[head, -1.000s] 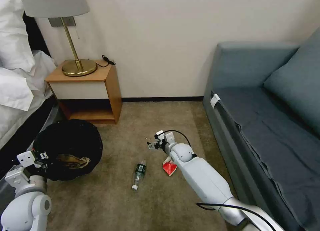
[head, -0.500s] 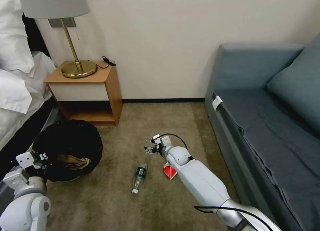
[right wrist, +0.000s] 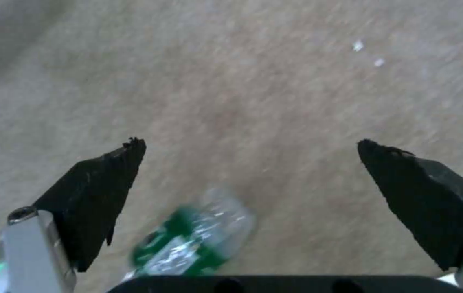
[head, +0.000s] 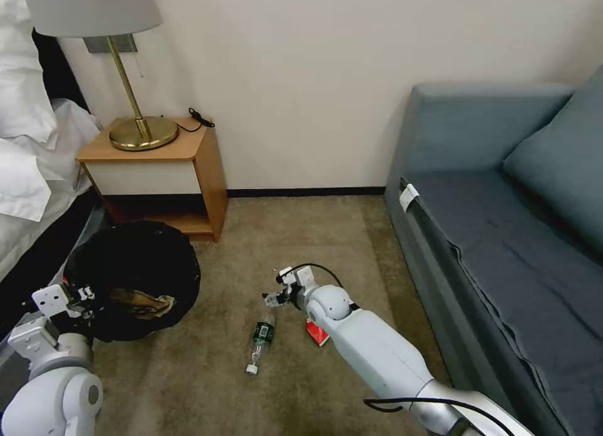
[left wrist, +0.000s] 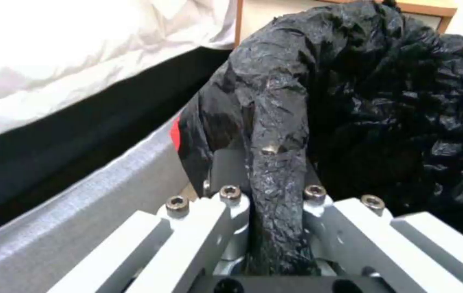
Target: Pick up the trash bin, then pick up the garbage on the floor and place it into the trash bin.
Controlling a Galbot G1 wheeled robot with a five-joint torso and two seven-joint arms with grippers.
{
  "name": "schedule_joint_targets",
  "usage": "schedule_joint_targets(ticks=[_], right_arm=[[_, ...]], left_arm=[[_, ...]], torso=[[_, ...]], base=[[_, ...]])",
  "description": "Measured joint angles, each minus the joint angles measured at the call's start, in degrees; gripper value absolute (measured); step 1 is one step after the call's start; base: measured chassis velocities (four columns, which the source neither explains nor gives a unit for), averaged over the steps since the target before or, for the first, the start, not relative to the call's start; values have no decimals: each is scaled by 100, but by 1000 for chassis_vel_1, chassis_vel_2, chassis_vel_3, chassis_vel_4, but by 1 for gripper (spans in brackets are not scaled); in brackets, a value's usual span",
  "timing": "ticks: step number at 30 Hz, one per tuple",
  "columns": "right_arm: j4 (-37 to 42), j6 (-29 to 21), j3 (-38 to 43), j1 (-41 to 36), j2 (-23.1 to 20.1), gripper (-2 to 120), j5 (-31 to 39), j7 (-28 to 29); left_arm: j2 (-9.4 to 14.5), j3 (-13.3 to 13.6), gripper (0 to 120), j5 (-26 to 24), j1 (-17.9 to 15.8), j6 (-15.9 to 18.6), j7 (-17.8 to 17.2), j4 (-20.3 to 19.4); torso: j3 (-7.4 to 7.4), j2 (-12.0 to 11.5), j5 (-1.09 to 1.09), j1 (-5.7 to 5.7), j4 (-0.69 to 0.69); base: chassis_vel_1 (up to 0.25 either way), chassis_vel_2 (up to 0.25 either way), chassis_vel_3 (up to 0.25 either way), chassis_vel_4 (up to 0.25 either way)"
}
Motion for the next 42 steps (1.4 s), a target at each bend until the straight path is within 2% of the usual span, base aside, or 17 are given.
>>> schedule_joint_targets(ticks=[4,6,7,9,12,15,20,32,42], right_arm=[[25,-188,-113,54,26,100,325,146],[45,-568,-277,111,147,100,1071,638],[45,-568,-277,111,147,100,1071,638],[126,-892,-374,99,312,100,1759,1244],[194,-921,-441,79,343,100,2005,1575],[364,-934,-649,62,348,100,2453,2348],[353,-933,-732,58,406,100,2780,2906],[-22,-914,-810,51,553,100,2854,2813],[-576,-902,-968,195,650,100,2621,2294]], left_arm=[[-1,-16,4,16,6,6,-31,-30],[7,-23,4,17,6,55,-81,-65],[7,-23,4,17,6,55,-81,-65],[12,-24,4,18,-2,132,-144,-113],[23,-31,4,10,-9,163,-161,-128],[74,-67,4,-59,-64,201,-192,-128],[96,-63,4,-97,-112,216,-206,-40],[104,-3,4,-118,-79,161,-185,-7],[133,-6,4,-147,15,168,-178,-190]], torso=[[0,0,0,0,0],[0,0,-1,0,0],[0,0,-1,0,0],[0,0,0,0,1],[0,0,0,0,1],[0,0,0,0,0],[0,0,0,0,0],[0,0,0,0,0],[0,0,0,0,0]], base=[[0,0,0,0],[0,0,0,0],[0,0,0,0],[0,0,0,0],[0,0,0,0],[0,0,0,0],[0,0,0,0],[0,0,0,0],[0,0,0,0]])
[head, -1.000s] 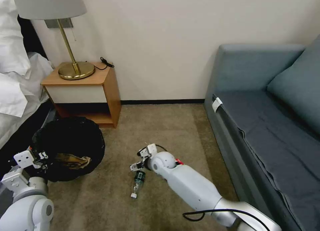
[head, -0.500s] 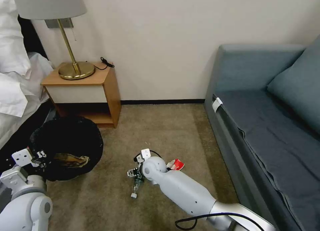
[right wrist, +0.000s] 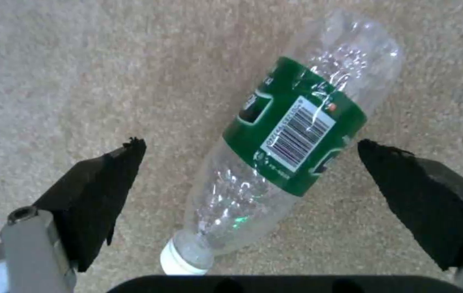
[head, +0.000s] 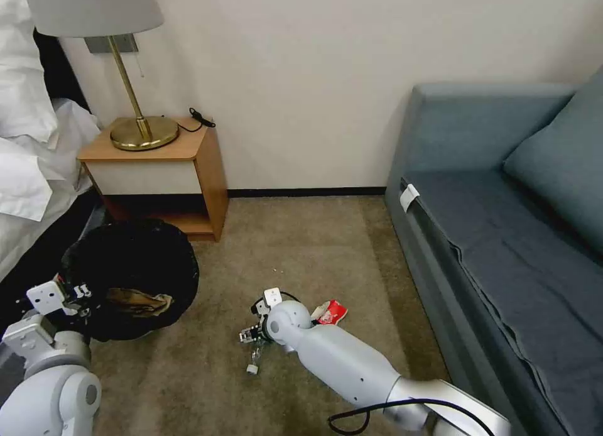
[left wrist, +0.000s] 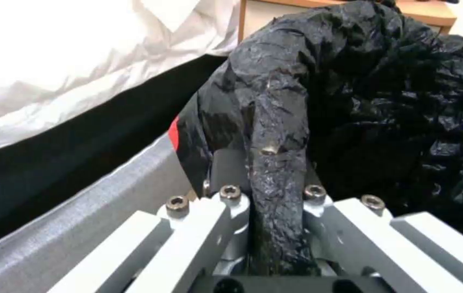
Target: Pick up the trash bin, then pick up the garbage on the floor and place it into the trash bin.
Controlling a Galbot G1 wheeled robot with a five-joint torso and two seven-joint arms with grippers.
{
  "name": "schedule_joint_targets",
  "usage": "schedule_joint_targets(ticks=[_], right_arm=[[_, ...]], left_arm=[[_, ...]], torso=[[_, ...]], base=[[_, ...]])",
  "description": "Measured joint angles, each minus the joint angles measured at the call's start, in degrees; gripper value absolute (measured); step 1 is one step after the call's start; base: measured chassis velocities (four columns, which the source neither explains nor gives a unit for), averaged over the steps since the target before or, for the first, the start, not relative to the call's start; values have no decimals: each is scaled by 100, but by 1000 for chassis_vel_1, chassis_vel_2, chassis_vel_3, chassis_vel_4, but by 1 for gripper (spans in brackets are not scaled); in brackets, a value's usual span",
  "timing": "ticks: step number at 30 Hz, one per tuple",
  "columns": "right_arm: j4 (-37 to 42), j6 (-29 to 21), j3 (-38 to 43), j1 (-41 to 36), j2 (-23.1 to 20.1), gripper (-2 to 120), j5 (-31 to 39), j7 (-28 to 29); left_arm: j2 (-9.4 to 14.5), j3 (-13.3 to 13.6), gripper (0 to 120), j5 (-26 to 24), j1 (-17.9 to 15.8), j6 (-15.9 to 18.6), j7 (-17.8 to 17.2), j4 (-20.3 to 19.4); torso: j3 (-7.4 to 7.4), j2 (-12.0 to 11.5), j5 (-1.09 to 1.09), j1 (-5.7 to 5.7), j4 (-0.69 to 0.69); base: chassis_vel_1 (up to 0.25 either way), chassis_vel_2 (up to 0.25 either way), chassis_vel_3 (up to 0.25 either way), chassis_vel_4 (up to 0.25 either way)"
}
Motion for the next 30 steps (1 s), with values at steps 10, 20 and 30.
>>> schedule_joint_targets(ticks=[10,20,30], right_arm=[[-309,6,-82,4,86,100,-276,-215],[-621,8,-8,-36,199,99,-581,-637],[-758,9,31,-43,205,68,-724,-949]], left_arm=[[102,-76,4,-101,8,78,-16,-48],[74,-66,4,-103,23,59,-19,-18],[61,-59,4,-95,23,54,-16,-18]], torso=[[0,0,0,0,0],[0,0,0,0,0],[0,0,0,0,0]], base=[[0,0,0,0],[0,0,0,0],[0,0,0,0]])
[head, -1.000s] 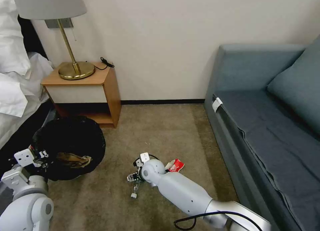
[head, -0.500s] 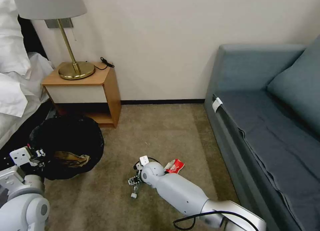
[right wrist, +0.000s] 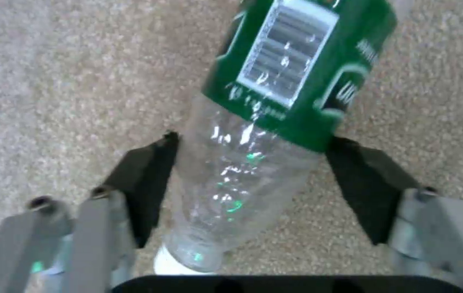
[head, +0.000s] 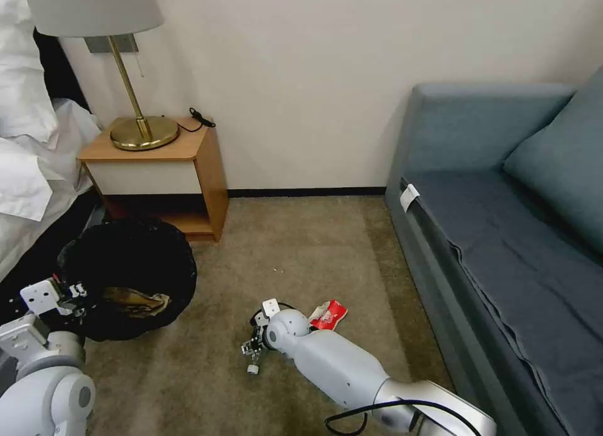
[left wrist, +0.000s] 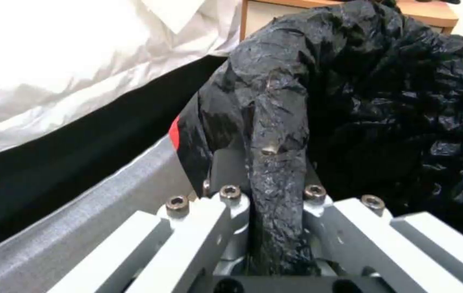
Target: Pick up the trash bin, then pick up the garbage on the floor and place it into the trash bin.
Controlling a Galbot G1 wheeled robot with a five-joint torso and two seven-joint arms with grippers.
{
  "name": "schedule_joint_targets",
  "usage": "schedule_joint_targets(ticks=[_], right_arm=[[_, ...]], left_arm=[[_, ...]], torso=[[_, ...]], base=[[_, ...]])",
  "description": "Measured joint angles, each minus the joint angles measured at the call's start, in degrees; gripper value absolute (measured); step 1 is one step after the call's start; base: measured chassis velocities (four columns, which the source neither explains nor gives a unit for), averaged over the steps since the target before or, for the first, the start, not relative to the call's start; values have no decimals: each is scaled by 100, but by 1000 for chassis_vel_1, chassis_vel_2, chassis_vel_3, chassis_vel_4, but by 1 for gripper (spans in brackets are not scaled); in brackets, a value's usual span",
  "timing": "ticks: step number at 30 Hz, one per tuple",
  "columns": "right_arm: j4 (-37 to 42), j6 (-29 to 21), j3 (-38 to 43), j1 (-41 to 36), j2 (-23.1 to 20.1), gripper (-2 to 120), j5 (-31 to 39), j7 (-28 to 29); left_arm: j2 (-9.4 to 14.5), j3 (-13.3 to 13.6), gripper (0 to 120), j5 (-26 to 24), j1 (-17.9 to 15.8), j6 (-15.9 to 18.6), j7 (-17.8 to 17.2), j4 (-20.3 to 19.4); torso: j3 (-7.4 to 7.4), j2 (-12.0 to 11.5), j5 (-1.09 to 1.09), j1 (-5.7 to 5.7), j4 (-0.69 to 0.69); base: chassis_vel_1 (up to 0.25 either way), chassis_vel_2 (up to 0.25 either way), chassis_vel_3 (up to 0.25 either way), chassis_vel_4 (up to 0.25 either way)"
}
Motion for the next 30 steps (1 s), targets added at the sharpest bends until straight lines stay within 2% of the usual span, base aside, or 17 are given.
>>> schedule_joint_targets(ticks=[5,6,7,10,14,23,30], right_arm=[[-26,1,35,6,-17,51,-39,-55],[-11,1,35,9,-33,44,-41,-61],[-11,1,35,9,-33,44,-41,-61],[64,1,31,10,-77,33,-56,-61],[227,1,56,18,-137,24,-71,-61],[609,1,295,89,-284,20,-399,-115],[1111,116,819,187,-465,20,-1465,-483]], left_arm=[[-6,-1,4,3,0,0,0,-17],[-7,-6,4,3,2,0,0,-25],[-7,-6,4,3,2,0,0,-25],[-11,-24,4,2,14,0,0,-40],[2,-48,4,-5,16,0,1,-6],[66,-78,4,-73,6,-5,8,84],[173,-85,4,-144,-11,-93,39,293]], torso=[[0,0,1,0,0],[0,0,0,0,0],[0,0,0,0,0],[0,0,1,0,0],[0,0,1,0,0],[0,0,0,0,0],[0,0,1,0,0]], base=[[0,0,0,0],[0,0,0,0],[0,0,0,0],[0,0,0,0],[0,0,0,0],[0,0,0,0],[0,0,0,0]])
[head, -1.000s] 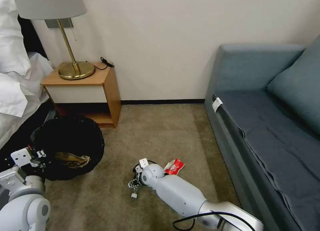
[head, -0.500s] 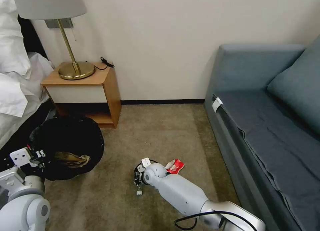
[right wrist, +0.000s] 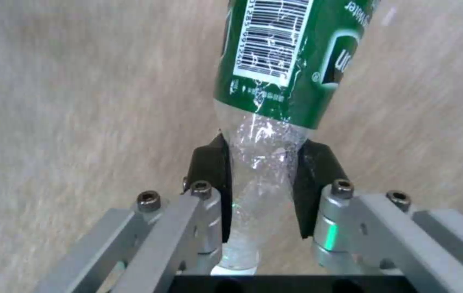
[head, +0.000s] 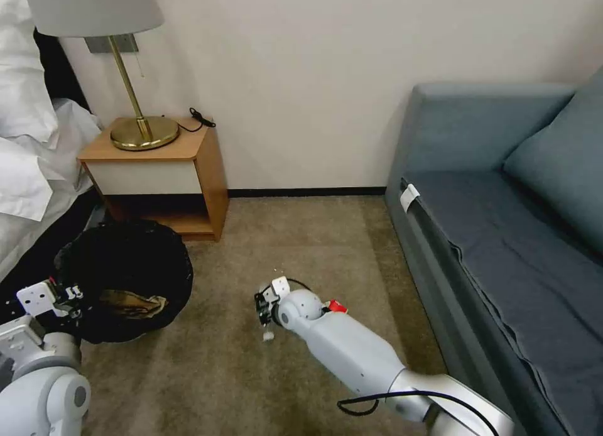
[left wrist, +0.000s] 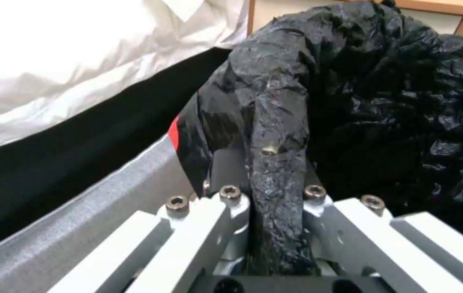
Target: Pick up the trash bin, then pick up the garbage on the floor and place it into the trash bin.
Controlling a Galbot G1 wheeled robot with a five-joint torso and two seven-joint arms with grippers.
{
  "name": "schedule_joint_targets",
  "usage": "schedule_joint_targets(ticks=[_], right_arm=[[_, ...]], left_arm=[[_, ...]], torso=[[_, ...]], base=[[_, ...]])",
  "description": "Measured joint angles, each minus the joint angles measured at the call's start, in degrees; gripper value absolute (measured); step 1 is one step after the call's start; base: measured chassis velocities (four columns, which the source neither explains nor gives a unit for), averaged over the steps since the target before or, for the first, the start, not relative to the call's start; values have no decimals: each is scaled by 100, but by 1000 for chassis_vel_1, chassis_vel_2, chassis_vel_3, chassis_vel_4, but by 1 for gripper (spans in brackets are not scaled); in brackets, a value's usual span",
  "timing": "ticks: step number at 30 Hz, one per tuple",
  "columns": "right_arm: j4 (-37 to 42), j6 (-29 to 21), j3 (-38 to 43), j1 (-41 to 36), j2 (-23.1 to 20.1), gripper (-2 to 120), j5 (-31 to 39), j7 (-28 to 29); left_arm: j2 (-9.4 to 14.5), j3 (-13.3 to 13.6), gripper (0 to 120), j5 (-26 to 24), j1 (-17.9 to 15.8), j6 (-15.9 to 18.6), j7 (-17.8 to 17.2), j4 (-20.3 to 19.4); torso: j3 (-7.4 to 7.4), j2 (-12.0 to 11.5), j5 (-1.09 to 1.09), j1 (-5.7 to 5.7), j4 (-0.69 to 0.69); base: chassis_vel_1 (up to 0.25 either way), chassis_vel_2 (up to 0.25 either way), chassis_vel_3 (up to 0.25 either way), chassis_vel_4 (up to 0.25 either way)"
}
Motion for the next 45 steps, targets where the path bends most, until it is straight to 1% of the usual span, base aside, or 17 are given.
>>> schedule_joint_targets(ticks=[4,7,8,10,12,14,17,20,22,24,28,30,35,41,43,44,45], right_arm=[[285,90,186,41,-101,20,-108,-156],[721,229,409,91,-216,20,3,-410],[721,229,409,91,-216,20,3,-410],[952,259,495,115,-244,20,162,-525],[1371,295,536,182,-294,20,580,-715],[1454,305,529,205,-305,20,666,-764],[1833,393,393,352,-336,20,1096,-1077],[1978,429,305,435,-324,20,1324,-1232],[2159,466,65,547,-238,20,1677,-1453],[2175,481,5,568,-206,20,1718,-1500],[2143,555,-328,665,5,20,1800,-1646],[2005,645,-584,745,191,20,1762,-1674],[1829,787,-910,846,392,20,1636,-1677],[1688,972,-1119,885,428,20,1414,-1539],[1648,1031,-1134,875,422,29,1354,-1485],[1648,1031,-1134,875,422,29,1354,-1485],[1640,1042,-1134,866,418,32,1339,-1476]], left_arm=[[25,0,4,-4,-2,-45,44,81],[25,21,4,-14,-33,-113,101,214],[25,21,4,-14,-33,-113,101,214],[20,52,4,-4,-51,-151,121,291],[21,75,4,5,-64,-178,145,344],[23,77,4,5,-69,-178,147,351],[49,81,4,0,-109,-168,147,368],[65,85,4,-5,-126,-147,145,373],[88,91,4,-11,-148,-120,145,383],[95,91,4,-16,-152,-112,143,383],[112,98,4,-75,-157,-57,142,376],[112,105,4,-83,-155,-37,136,341],[89,140,4,-81,-167,-13,136,320],[58,175,4,-56,-175,2,135,317],[53,176,4,-48,-177,4,134,310],[53,176,4,-48,-177,4,134,310],[52,176,4,-47,-178,5,133,305]], torso=[[0,0,-1,0,0],[0,0,0,0,0],[0,0,0,0,0],[0,0,-2,0,-1],[0,0,-1,0,0],[0,0,-1,0,0],[0,0,-1,0,0],[0,0,-1,0,0],[0,-1,-1,0,0],[0,0,-1,0,0],[0,0,-2,0,0],[0,0,-2,0,1],[0,0,-2,0,1],[0,0,-2,0,0],[0,0,-1,0,0],[0,0,-1,0,0],[0,0,-1,0,0]], base=[[0,0,0,0],[0,0,0,0],[0,0,0,0],[0,0,0,0],[0,0,0,0],[0,0,0,0],[0,0,0,0],[0,0,0,0],[0,0,0,0],[0,0,0,0],[0,0,0,0],[0,0,0,0],[0,0,0,0],[0,0,0,0],[0,0,0,0],[0,0,0,0],[0,0,0,0]])
